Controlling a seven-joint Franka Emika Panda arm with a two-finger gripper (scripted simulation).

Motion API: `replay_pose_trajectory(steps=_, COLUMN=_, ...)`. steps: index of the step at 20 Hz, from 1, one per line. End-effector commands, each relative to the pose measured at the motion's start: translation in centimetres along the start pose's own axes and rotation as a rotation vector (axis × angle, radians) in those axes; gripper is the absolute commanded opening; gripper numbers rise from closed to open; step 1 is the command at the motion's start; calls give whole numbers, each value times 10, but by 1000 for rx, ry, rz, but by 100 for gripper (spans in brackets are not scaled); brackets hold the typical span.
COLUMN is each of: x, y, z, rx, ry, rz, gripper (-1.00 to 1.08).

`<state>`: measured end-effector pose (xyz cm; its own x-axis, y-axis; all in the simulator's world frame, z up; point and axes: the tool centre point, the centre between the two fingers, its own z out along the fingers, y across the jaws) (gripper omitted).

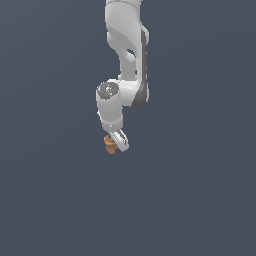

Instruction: Pick up the object and move it to a goal position.

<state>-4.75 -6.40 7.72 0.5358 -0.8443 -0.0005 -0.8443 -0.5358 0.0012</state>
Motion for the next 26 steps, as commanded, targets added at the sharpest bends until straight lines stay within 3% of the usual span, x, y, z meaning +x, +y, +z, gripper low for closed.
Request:
replay_pose_trajectory(steps=1, x=0, y=0, z=1, rx=1, ry=1, rz=0, gripper=-100)
replay_pose_trajectory(steps=15, x=-5, y=-6, z=-7, rx=2, ry=1, rz=0, gripper=-100)
replay_pose_trajectory(steps=26, x=-50, y=-51, z=-68, rx=1, ry=2, rz=1, gripper=-100)
